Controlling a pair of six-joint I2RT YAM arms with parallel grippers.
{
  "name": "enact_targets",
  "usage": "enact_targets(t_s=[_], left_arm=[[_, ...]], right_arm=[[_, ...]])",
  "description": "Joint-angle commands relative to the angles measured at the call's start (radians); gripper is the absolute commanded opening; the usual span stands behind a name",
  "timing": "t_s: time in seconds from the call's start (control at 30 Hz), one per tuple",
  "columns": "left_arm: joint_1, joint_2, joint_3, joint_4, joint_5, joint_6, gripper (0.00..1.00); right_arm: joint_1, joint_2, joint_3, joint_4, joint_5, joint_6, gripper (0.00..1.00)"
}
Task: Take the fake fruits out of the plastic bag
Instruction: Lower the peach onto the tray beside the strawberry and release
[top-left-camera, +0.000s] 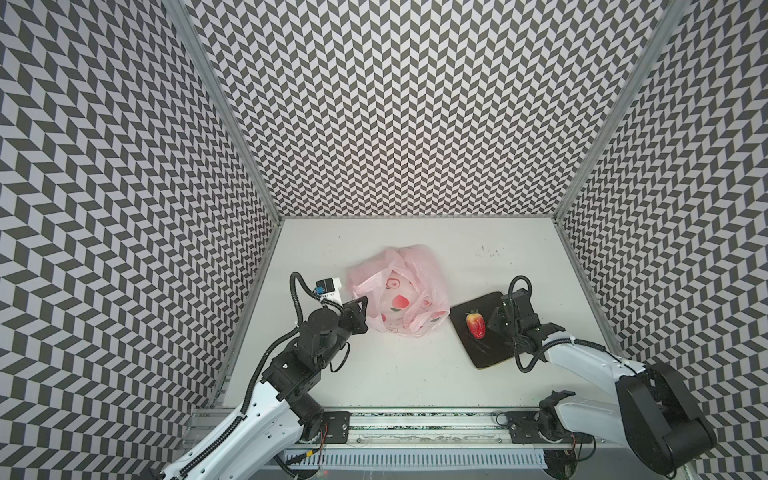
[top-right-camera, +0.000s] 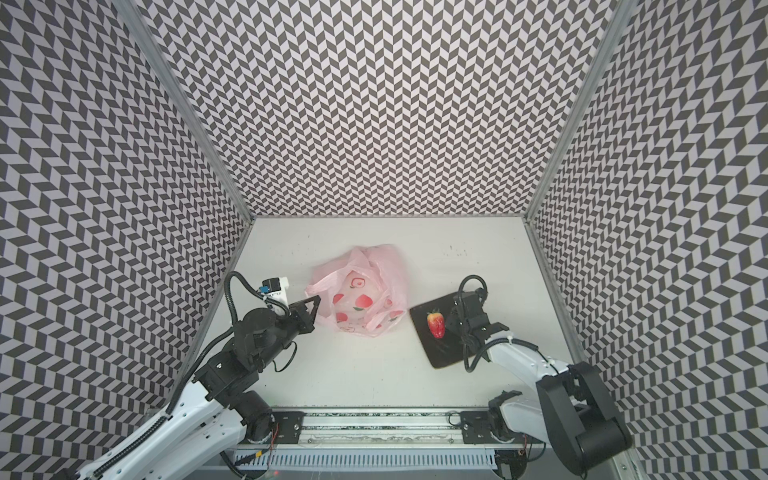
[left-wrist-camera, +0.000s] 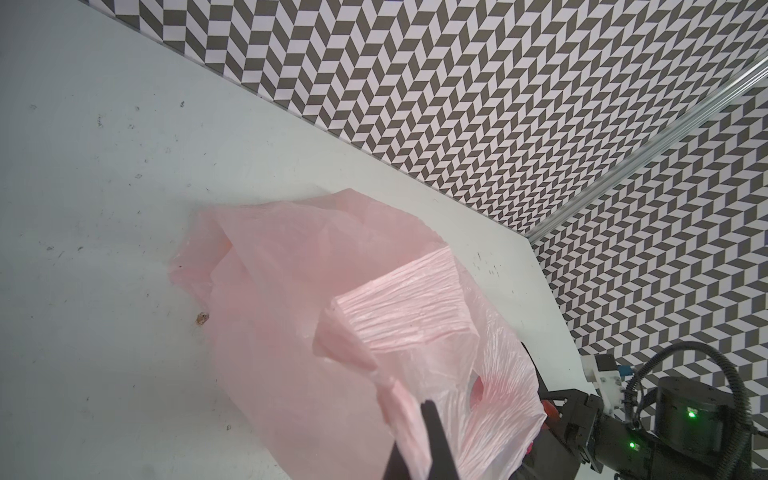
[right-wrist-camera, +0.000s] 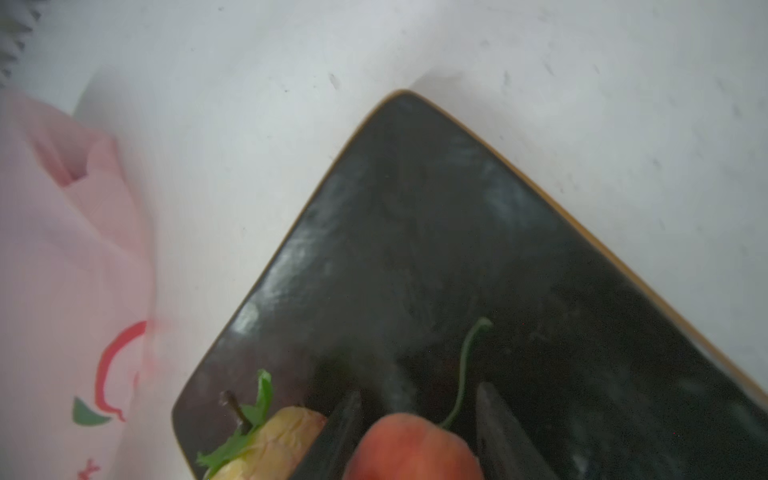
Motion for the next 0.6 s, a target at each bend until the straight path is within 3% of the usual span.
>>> enact_targets(t_s=[0.0,0.13,0.3,0.47,0.57], left_arm=[[-0.002,-0.014,-0.008,-0.006,0.001,0.013,0.0],[-0.002,-0.016,-0.008,-0.007,0.001,0.012,0.0],[-0.002,-0.014,-0.009,-0.005,0.0,0.007,0.0],[-0.002,-0.015,-0.012,-0.005,0.005,-0.003,0.0],[-0.003,-0.016,-0.011,-0.009,0.005,-0.009,0.0]], right_arm=[[-0.009,-0.011,-0.008,-0.041,-0.017,0.01,0.65],[-0.01,-0.082,0.026,-0.115,0.012,0.007,0.74],[-0.009,-0.197,0.124,-0.172,0.025,-0.055,0.75],[0.042,-0.248,0.198,-0.064,-0.055,-0.15,0.65],[0.145,-0.227,0.23,0.047,-0.111,-0.214,0.57]])
